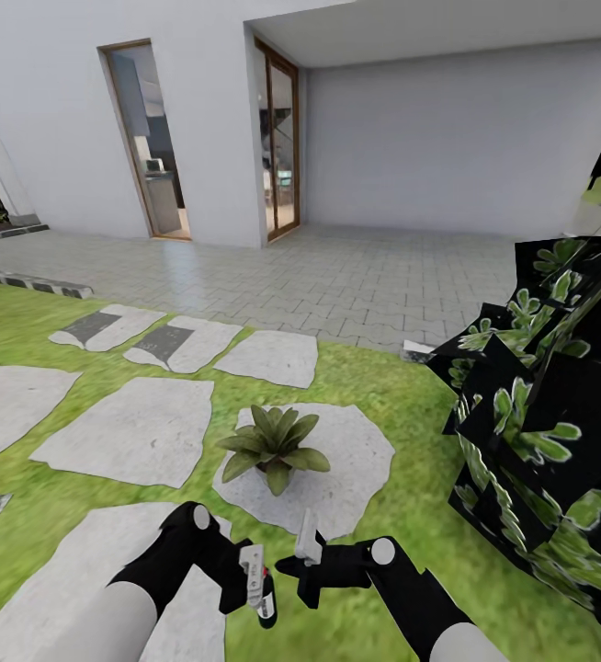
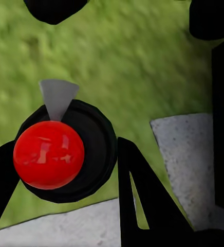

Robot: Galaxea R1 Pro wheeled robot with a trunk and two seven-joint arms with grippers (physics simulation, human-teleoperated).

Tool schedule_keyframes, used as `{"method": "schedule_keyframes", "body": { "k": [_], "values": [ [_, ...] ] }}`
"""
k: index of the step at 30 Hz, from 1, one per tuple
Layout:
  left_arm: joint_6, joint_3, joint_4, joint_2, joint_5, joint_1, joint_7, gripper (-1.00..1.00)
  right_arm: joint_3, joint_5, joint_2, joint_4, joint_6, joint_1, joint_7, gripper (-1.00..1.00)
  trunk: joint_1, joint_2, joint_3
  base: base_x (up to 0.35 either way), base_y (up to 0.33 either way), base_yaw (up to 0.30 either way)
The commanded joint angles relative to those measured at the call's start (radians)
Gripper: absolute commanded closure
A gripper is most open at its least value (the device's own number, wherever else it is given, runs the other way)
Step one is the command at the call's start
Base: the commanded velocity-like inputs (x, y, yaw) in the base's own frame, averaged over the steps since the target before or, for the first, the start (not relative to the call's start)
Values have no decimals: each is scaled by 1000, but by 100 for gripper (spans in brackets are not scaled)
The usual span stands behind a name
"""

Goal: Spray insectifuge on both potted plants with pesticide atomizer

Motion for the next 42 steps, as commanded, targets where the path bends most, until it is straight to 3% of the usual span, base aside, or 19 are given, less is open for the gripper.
{"method": "schedule_keyframes", "body": {
  "k": [1, 42],
  "values": [
    [-2, 0, -1, -1, -4, 0, -3, 100, -1, 9, 0, -1, -6, 0, 1, 100, 0, 0, -1, 0, 0, 0],
    [-5, 6, -1, -5, 12, 1, 3, 100, -1, 8, 0, -16, -6, 0, 1, 100, 0, 0, -1, 0, 0, 0]
  ]
}}
